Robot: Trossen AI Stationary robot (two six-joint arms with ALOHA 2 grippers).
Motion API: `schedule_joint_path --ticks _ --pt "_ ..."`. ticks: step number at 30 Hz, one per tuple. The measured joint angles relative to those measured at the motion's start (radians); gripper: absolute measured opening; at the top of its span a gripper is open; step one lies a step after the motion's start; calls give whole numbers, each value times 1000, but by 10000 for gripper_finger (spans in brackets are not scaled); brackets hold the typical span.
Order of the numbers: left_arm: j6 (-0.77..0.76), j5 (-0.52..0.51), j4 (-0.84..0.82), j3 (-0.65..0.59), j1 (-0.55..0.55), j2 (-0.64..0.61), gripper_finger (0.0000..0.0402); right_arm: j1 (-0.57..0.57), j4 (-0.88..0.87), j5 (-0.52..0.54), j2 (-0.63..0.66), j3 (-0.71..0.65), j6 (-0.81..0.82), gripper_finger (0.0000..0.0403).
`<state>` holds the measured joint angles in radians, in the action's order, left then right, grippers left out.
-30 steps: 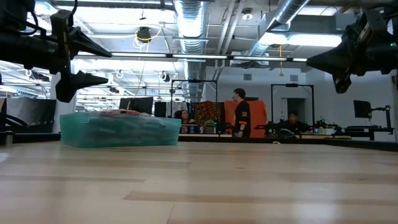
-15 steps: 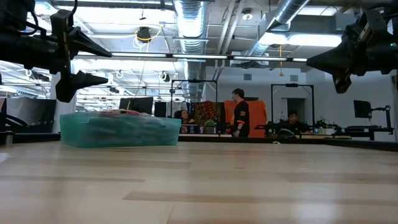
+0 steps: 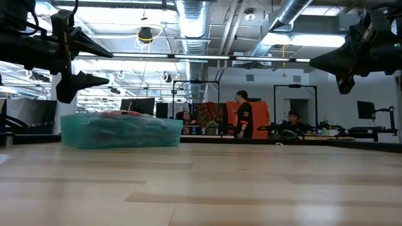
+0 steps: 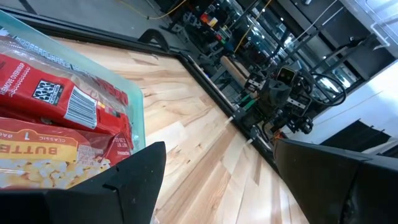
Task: Sort popcorn bags into baskets
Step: Return to Home Position
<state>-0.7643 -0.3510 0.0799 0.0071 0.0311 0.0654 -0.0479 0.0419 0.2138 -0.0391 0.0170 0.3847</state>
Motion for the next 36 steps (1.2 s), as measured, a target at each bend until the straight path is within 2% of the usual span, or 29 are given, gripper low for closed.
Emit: schedule_joint_path --ticks 22,36 --pt "0 0 0 0 0 0 287 0 0 0 0 0 1 29" --pt "0 0 0 0 0 0 287 0 0 0 0 0 1 39"
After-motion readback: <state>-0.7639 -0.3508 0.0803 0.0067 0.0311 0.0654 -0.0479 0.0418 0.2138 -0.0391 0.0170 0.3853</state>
